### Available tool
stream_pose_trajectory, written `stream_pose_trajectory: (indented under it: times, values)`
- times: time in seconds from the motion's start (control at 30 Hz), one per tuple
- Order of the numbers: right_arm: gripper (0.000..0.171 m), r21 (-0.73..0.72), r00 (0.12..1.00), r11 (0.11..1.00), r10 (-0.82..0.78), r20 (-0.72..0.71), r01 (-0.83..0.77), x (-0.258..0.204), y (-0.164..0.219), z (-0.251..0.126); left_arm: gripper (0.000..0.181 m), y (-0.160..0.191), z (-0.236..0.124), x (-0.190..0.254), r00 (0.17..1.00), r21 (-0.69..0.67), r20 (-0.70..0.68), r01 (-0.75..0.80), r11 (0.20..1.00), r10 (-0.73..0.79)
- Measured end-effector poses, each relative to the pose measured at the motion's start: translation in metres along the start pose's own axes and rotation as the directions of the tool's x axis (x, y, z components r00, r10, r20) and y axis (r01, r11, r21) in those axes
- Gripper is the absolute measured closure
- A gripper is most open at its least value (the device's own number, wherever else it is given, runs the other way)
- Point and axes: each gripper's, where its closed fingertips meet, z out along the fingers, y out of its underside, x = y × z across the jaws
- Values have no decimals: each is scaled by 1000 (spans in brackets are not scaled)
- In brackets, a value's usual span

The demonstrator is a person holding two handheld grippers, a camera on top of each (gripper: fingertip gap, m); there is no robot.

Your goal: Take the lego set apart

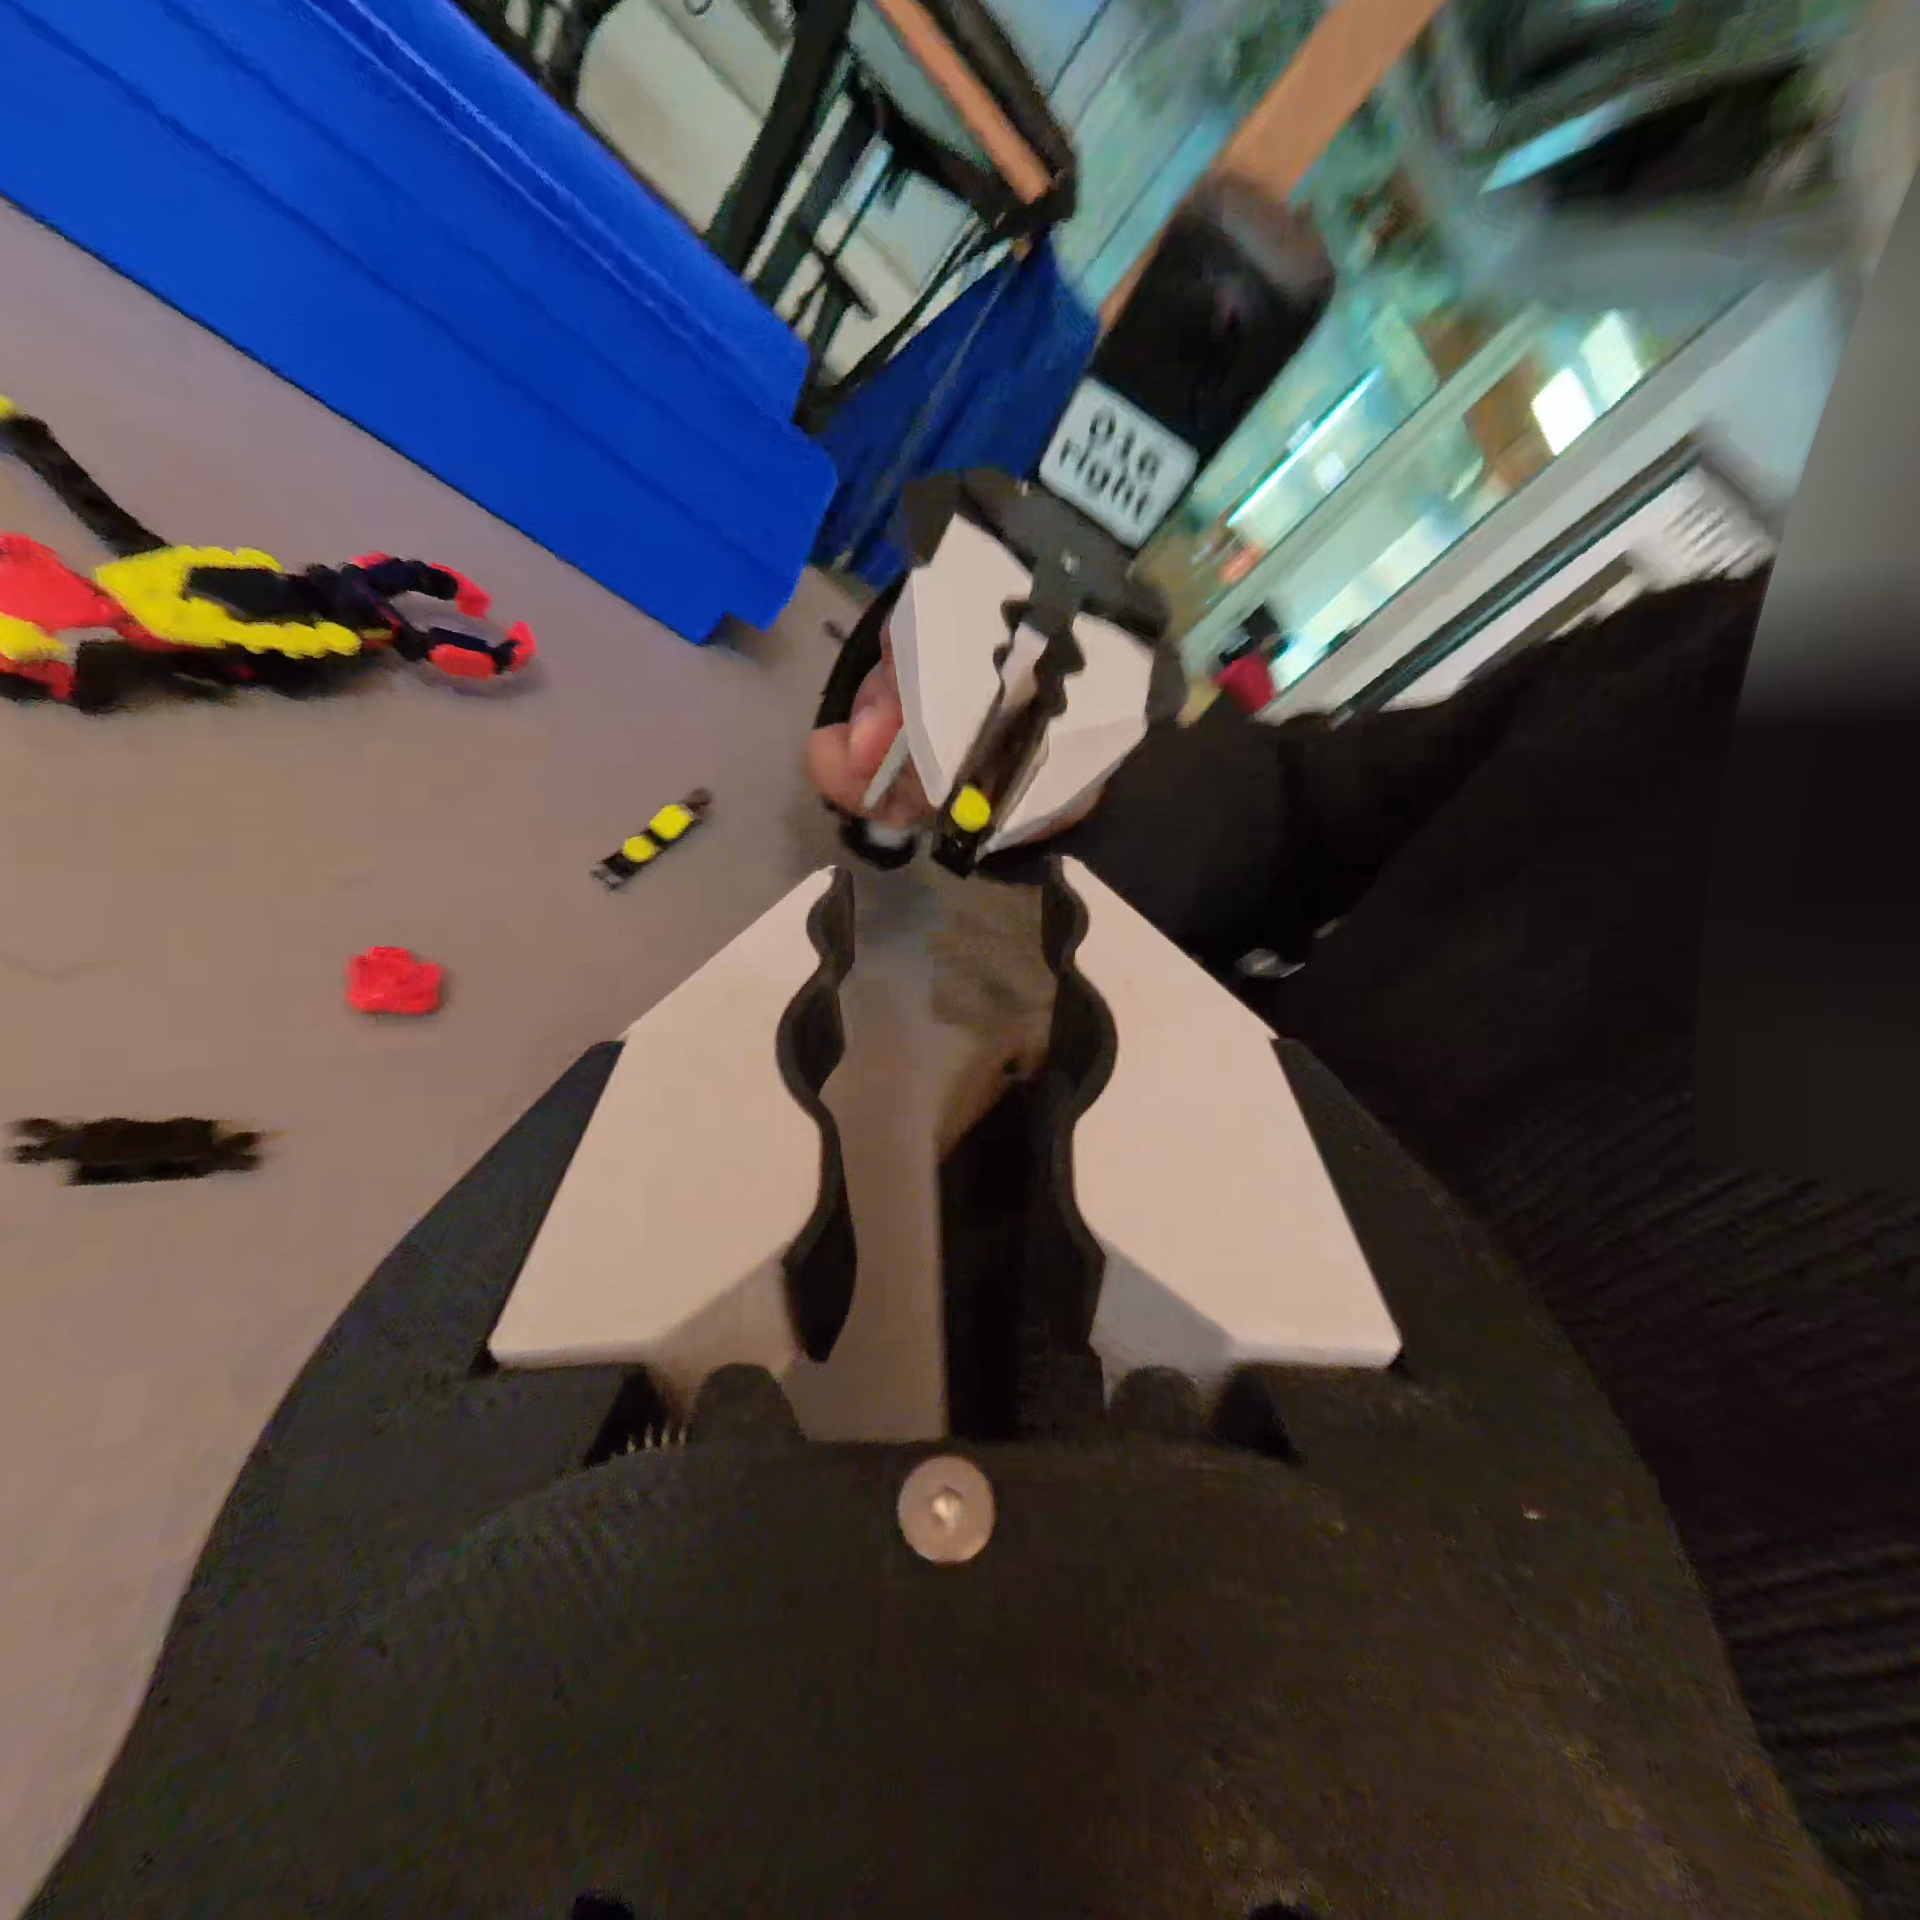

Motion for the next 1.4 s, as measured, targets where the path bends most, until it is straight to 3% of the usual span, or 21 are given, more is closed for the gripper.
stream_pose_trajectory:
  times: [0.1, 0.17, 0.2, 0.3, 0.4, 0.47, 0.6, 0.77, 1.0, 1.23, 1.4]
  values:
    - [166, -3, 995, 995, -102, -8, 101, -6, -4, -1, 158, -20, -12, 6, 953, 121, -195, 258, 958, -232]
    - [165, -12, 989, 989, -145, -12, 145, -9, -5, 0, 180, -25, -18, 6, 913, 147, -277, 349, 926, -300]
    - [165, -12, 986, 986, -169, -16, 169, -10, -5, 0, 180, -24, -19, 4, 907, 143, -275, 368, 919, -320]
    - [165, -34, 970, 970, -241, -33, 240, -11, -4, 0, 177, -19, -15, 7, 898, 102, -289, 373, 922, -332]
    - [165, -53, 955, 955, -293, -44, 291, -12, -3, 0, 157, -8, -7, 9, 895, 30, -269, 377, 926, -356]
    - [165, -53, 950, 950, -310, -47, 307, -13, -4, 0, 153, -3, -3, 9, 892, -1, -263, 382, 924, -369]
    - [165, -59, 944, 944, -326, -52, 323, -13, -4, -1, 175, -5, -3, 15, 877, 0, -306, 388, 922, -369]
    - [165, -64, 944, 944, -328, -46, 325, -11, -1, -1, 177, -5, -3, 12, 902, 10, -267, 353, 935, -338]
    - [157, -167, 926, 925, -362, -106, 342, 5, 14, 0, 177, -3, -2, -8, 985, 40, -45, 166, 985, -164]
    - [163, -270, 848, 838, -517, -113, 474, 6, 24, 2, 177, 6, 1, -16, 978, 4, -5, 211, 978, -211]
    - [165, -263, 845, 829, -529, -84, 493, 1, 22, 2, 177, 7, 0, -11, 957, -5, -82, 280, 960, -279]
